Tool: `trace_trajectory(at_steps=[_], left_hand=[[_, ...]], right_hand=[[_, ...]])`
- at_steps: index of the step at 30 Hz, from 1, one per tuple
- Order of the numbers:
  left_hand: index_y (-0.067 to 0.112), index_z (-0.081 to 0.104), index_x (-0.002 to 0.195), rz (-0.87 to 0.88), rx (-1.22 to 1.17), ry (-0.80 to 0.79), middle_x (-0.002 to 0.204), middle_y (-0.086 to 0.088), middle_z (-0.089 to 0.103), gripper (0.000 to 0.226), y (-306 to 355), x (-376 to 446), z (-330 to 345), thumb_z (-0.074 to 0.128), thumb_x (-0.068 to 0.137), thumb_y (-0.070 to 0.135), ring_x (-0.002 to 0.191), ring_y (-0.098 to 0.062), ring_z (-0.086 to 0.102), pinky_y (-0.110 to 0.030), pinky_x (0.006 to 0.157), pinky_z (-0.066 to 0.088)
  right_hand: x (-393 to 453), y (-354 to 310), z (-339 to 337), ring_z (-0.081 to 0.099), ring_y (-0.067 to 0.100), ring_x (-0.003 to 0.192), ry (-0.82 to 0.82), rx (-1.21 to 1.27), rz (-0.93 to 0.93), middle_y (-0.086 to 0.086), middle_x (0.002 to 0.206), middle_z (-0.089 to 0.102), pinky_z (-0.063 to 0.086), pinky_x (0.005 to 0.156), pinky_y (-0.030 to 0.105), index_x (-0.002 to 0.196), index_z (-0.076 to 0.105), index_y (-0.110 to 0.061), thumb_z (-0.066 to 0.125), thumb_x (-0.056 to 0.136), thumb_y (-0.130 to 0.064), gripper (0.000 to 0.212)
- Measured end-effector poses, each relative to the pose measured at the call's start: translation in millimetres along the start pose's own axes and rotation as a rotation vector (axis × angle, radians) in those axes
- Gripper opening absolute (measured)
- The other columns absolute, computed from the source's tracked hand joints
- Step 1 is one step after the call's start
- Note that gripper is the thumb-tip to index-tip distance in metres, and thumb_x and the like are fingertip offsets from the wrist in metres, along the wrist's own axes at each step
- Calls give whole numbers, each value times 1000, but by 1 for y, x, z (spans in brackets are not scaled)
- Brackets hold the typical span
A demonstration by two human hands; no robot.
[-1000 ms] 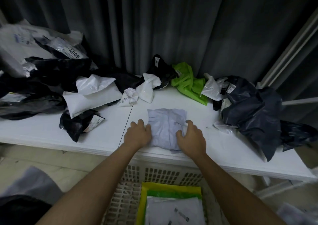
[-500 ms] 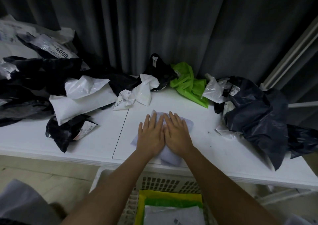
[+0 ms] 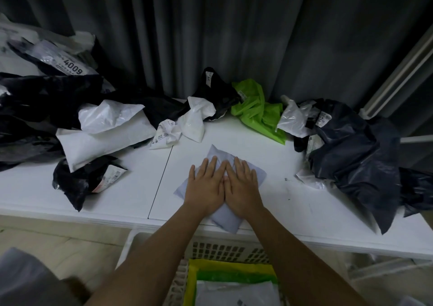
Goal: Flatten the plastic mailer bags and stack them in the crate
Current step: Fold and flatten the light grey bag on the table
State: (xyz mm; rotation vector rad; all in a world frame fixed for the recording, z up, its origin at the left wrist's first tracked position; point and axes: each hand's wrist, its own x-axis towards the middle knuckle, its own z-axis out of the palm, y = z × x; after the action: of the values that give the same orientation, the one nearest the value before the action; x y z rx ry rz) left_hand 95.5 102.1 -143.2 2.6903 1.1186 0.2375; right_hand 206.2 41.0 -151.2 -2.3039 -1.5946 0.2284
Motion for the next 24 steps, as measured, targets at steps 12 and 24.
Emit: trace_trajectory(at_steps=[12, 24], left_hand=[[34, 4, 152, -49, 1, -42, 161, -1, -3, 86, -4, 1, 13, -20, 71, 51, 148, -20, -5, -47, 116, -1], [23, 21, 152, -55, -3, 9, 158, -11, 17, 78, -8, -4, 3, -4, 84, 51, 146, -29, 14, -54, 115, 8]], right_hand=[[3, 4, 11, -11, 21, 148, -8, -34, 14, 1, 161, -5, -11, 117, 40, 153, 5, -29, -41, 60, -70, 111], [7, 20, -19, 5, 28, 147, -46, -5, 233, 9, 160, 11, 1, 117, 46, 153, 1, -25, 31, 100, -44, 64]])
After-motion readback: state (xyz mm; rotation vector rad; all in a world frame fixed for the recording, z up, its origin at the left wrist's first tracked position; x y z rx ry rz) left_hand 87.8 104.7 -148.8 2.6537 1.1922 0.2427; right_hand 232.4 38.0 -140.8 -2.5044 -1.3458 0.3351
